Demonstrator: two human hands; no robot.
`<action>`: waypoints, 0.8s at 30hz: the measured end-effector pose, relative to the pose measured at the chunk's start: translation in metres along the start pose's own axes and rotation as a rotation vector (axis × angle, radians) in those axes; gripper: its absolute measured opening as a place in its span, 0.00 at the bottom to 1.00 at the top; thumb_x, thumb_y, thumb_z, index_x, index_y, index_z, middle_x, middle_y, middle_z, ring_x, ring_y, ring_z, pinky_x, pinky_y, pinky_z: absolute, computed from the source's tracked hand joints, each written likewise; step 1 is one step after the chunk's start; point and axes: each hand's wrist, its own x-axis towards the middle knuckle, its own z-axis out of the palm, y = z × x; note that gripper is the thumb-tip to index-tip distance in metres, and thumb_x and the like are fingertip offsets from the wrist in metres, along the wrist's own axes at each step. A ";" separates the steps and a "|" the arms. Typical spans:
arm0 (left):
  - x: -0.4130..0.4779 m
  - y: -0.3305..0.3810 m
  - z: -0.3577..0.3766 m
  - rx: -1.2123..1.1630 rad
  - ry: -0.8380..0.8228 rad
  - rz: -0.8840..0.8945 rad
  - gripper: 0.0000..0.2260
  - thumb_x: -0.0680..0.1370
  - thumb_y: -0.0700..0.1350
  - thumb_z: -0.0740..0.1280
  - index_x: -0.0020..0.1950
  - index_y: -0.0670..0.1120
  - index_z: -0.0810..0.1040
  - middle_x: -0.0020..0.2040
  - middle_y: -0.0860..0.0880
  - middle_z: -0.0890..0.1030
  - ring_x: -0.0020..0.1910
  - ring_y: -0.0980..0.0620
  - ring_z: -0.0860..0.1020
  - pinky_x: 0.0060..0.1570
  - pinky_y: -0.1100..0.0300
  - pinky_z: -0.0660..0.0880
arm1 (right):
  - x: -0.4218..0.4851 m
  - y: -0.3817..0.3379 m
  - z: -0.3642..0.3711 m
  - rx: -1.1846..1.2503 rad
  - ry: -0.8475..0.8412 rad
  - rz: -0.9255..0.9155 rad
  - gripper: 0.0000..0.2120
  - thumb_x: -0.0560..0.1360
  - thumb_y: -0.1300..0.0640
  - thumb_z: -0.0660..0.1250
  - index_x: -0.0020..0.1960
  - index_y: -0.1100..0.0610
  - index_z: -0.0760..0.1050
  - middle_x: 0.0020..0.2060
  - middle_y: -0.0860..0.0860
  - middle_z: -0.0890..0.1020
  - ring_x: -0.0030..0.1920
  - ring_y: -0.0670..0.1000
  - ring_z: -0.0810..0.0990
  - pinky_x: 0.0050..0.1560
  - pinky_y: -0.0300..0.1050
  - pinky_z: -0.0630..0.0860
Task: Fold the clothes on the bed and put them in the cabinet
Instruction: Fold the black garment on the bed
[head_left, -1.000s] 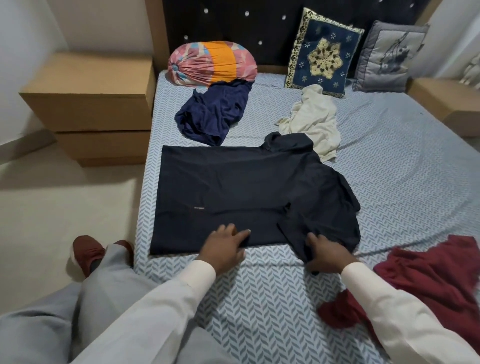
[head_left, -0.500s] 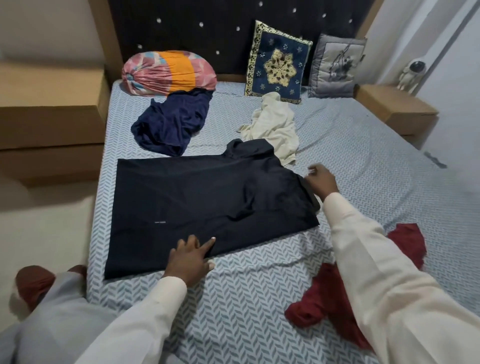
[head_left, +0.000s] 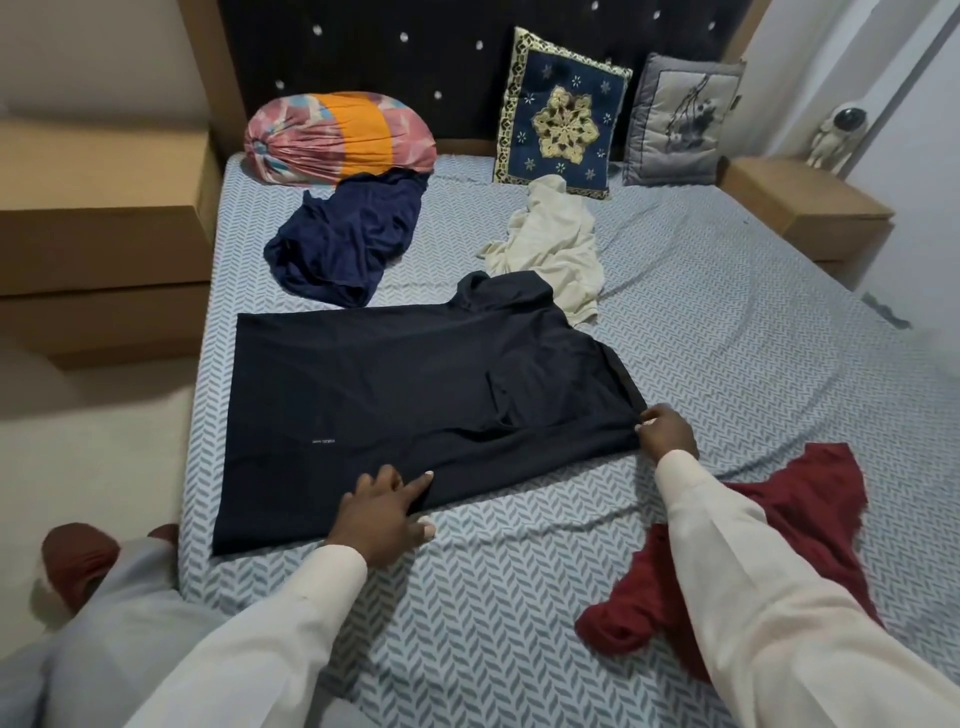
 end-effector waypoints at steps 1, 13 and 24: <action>0.001 -0.005 -0.001 -0.062 0.025 0.012 0.27 0.78 0.63 0.60 0.76 0.63 0.59 0.63 0.51 0.67 0.62 0.47 0.67 0.60 0.51 0.68 | -0.005 -0.006 0.003 -0.019 0.019 -0.009 0.12 0.73 0.60 0.66 0.57 0.54 0.76 0.57 0.58 0.78 0.57 0.61 0.78 0.56 0.52 0.72; 0.028 -0.112 -0.052 0.275 0.227 -0.224 0.15 0.80 0.54 0.61 0.63 0.50 0.70 0.61 0.45 0.72 0.59 0.42 0.70 0.55 0.50 0.68 | -0.051 -0.110 0.082 -0.440 -0.555 -0.708 0.17 0.77 0.53 0.66 0.64 0.44 0.73 0.55 0.50 0.81 0.53 0.56 0.80 0.53 0.49 0.77; 0.008 -0.099 -0.015 0.059 0.516 -0.107 0.23 0.78 0.49 0.62 0.72 0.44 0.70 0.71 0.38 0.68 0.71 0.36 0.65 0.70 0.39 0.60 | -0.094 -0.090 0.100 -0.269 -0.203 -0.762 0.15 0.74 0.52 0.64 0.60 0.48 0.66 0.50 0.53 0.78 0.47 0.60 0.80 0.42 0.51 0.76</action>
